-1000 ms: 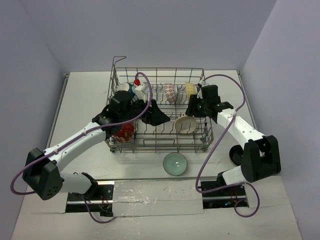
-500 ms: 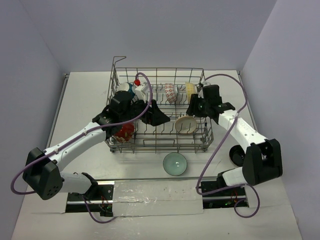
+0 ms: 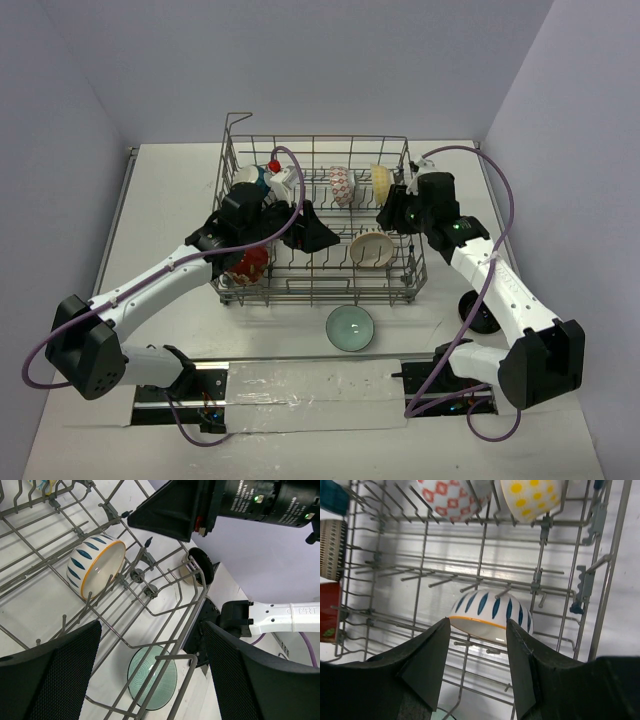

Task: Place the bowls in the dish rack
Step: Pick up the bowl from the dish rack.

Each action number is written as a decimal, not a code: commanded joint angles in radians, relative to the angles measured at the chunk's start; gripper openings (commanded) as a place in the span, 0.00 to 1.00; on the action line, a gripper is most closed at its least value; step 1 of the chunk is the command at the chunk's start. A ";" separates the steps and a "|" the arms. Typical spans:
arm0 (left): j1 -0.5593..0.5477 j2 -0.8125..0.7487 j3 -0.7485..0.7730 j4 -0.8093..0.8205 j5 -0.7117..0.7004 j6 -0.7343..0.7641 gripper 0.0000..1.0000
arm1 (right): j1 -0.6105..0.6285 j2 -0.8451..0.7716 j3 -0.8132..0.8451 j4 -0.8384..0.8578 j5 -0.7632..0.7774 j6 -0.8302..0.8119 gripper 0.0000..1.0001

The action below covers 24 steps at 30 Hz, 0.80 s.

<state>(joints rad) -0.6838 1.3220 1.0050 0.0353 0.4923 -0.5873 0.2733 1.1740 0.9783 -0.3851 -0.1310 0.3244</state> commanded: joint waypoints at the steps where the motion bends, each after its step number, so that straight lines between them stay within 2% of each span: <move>1: 0.001 -0.015 0.000 0.038 0.008 0.015 0.88 | 0.018 0.016 -0.003 -0.020 0.022 0.001 0.56; 9: 0.003 -0.021 -0.003 0.038 0.002 0.015 0.88 | 0.046 0.022 -0.033 -0.032 0.048 0.002 0.56; 24: 0.003 -0.010 -0.003 0.038 0.003 0.018 0.88 | 0.066 0.163 -0.006 -0.061 0.130 -0.011 0.56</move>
<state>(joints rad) -0.6838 1.3220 1.0027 0.0391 0.4923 -0.5869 0.3317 1.2881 0.9409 -0.4431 -0.0483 0.3229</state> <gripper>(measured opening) 0.878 0.554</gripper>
